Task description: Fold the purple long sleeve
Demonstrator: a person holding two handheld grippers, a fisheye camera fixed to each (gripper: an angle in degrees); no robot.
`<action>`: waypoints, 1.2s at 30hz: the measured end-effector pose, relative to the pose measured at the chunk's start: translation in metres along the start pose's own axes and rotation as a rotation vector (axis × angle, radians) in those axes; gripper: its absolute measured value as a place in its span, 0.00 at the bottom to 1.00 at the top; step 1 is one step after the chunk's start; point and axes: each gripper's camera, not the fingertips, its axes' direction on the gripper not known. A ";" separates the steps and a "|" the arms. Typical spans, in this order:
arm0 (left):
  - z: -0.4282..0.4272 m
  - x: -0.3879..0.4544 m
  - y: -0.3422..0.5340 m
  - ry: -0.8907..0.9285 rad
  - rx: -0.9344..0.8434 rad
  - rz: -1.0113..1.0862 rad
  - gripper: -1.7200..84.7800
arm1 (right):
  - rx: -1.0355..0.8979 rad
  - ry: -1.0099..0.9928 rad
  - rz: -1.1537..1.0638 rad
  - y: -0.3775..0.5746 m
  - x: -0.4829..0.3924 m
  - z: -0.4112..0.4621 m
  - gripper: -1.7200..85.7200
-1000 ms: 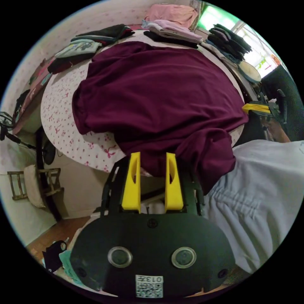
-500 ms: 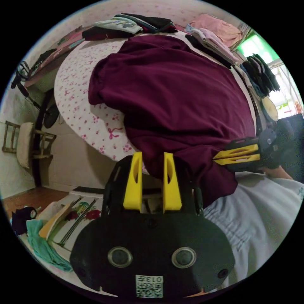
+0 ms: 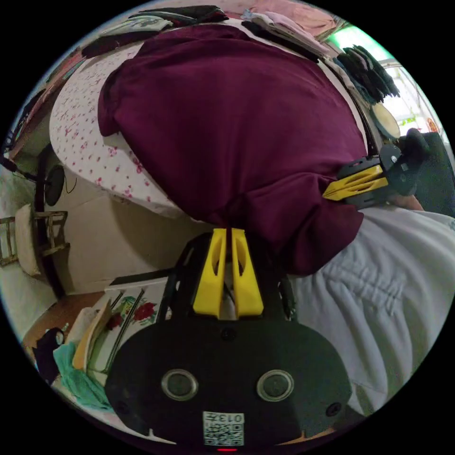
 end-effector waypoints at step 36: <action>-0.052 -0.086 -0.194 -0.292 0.414 -0.064 0.11 | 0.278 0.359 0.514 -0.137 0.345 -0.225 0.10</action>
